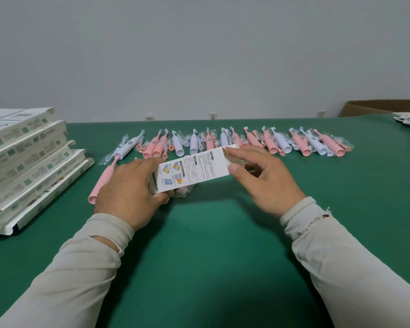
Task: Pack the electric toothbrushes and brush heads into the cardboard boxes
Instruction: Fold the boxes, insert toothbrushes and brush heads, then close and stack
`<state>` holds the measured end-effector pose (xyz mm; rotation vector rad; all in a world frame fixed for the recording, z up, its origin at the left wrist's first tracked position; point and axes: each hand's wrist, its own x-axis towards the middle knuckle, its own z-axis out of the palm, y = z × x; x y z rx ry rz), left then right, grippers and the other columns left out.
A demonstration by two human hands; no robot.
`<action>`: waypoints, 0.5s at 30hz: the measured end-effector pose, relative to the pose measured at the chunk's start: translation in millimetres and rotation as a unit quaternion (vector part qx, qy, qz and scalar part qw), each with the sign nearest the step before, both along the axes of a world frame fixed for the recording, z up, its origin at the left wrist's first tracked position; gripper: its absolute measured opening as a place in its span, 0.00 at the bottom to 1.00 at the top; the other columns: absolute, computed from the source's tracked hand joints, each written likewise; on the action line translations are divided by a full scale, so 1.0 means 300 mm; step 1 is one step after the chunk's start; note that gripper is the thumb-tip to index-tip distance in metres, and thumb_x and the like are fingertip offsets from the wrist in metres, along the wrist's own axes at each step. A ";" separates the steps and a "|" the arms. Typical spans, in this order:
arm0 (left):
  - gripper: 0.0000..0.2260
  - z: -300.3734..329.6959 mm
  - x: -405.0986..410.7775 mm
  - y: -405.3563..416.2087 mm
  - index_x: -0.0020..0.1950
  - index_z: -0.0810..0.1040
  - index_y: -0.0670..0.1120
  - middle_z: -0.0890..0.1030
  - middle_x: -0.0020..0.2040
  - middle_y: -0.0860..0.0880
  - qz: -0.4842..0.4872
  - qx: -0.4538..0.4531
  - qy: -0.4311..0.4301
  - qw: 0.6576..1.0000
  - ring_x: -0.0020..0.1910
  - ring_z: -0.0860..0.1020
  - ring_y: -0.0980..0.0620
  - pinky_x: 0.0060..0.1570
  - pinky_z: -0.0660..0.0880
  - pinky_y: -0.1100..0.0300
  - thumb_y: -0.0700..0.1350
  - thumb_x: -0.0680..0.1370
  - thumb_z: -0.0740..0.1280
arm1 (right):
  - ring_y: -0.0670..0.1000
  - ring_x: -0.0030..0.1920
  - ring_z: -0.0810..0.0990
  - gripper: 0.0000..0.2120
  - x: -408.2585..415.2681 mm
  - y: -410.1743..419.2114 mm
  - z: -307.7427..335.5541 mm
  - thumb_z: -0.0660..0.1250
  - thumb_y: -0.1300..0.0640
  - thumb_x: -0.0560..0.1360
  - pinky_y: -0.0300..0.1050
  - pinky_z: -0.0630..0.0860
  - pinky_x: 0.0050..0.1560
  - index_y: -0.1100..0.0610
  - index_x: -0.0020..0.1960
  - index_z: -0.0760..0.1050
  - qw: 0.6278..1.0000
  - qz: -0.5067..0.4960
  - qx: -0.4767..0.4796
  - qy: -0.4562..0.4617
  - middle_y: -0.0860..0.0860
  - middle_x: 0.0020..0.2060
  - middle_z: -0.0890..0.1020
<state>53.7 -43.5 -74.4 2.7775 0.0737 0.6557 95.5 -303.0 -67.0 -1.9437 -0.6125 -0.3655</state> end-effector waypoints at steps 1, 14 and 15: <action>0.28 -0.001 0.000 -0.001 0.69 0.71 0.61 0.78 0.59 0.56 -0.002 0.000 -0.001 1.000 0.59 0.73 0.50 0.51 0.76 0.49 0.58 0.71 0.75 | 0.36 0.54 0.76 0.14 0.000 0.006 -0.002 0.69 0.57 0.79 0.32 0.71 0.60 0.42 0.61 0.79 1.000 -0.001 0.022 0.005 0.38 0.58 0.77; 0.26 0.005 -0.005 -0.008 0.67 0.72 0.61 0.78 0.58 0.57 0.000 -0.014 -0.016 1.000 0.58 0.74 0.50 0.48 0.76 0.50 0.58 0.71 0.74 | 0.48 0.42 0.82 0.11 0.002 0.059 -0.016 0.68 0.65 0.77 0.55 0.81 0.49 0.49 0.52 0.77 0.961 -0.015 0.261 0.087 0.47 0.50 0.85; 0.26 0.006 -0.007 -0.008 0.67 0.72 0.61 0.78 0.58 0.56 0.003 -0.017 -0.019 1.000 0.58 0.74 0.50 0.48 0.76 0.49 0.58 0.71 0.74 | 0.46 0.42 0.83 0.12 0.006 0.058 -0.014 0.68 0.66 0.78 0.51 0.82 0.49 0.50 0.54 0.74 0.956 -0.018 0.277 0.091 0.48 0.50 0.85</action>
